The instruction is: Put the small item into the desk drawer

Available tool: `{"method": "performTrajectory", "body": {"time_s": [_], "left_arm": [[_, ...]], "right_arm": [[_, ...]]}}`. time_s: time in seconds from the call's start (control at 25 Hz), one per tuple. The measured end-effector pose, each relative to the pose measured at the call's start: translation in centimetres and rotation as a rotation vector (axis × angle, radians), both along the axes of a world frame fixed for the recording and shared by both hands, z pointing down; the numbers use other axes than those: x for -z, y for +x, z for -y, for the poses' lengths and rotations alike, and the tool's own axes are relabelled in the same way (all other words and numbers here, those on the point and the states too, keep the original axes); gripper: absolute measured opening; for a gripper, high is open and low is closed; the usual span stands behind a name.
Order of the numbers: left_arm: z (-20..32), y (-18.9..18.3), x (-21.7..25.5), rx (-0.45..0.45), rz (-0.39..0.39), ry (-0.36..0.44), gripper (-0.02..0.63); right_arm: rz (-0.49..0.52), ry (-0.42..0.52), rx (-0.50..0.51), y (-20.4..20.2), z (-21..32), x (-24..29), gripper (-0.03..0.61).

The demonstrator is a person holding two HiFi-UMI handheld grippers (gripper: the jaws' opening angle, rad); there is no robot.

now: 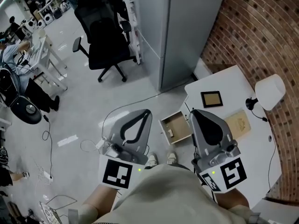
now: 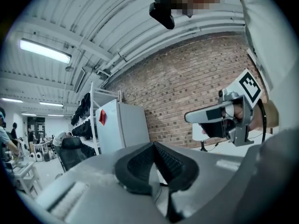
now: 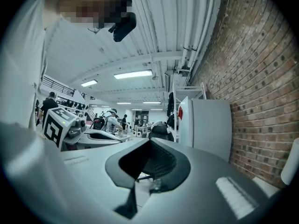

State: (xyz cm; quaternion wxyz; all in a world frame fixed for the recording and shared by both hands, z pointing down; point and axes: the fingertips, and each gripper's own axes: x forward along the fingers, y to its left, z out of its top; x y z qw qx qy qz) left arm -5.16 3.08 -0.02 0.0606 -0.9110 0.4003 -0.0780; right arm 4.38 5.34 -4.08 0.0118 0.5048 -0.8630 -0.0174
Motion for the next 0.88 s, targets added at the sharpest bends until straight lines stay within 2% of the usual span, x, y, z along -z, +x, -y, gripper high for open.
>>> {"method": "performTrajectory", "body": {"time_s": [0.48,0.76,0.88], "left_arm": [[-1.0,-0.1,0.0,0.0,-0.002,-0.013,0.003],[-0.1,-0.9,0.0,0.031,-0.049,-0.034,0.003],[0.2,-1.4,-0.2,0.033,-0.045,-0.034,0.003]], "right_arm": [[-0.037,-0.03,0.027,-0.5,-0.5,-0.5,0.003],[-0.043,-0.078,0.036,-0.6,0.4,-2.1,0.003],[-0.039,-0.091,0.029,-0.9,0.5,-2.6,0.003]]}}
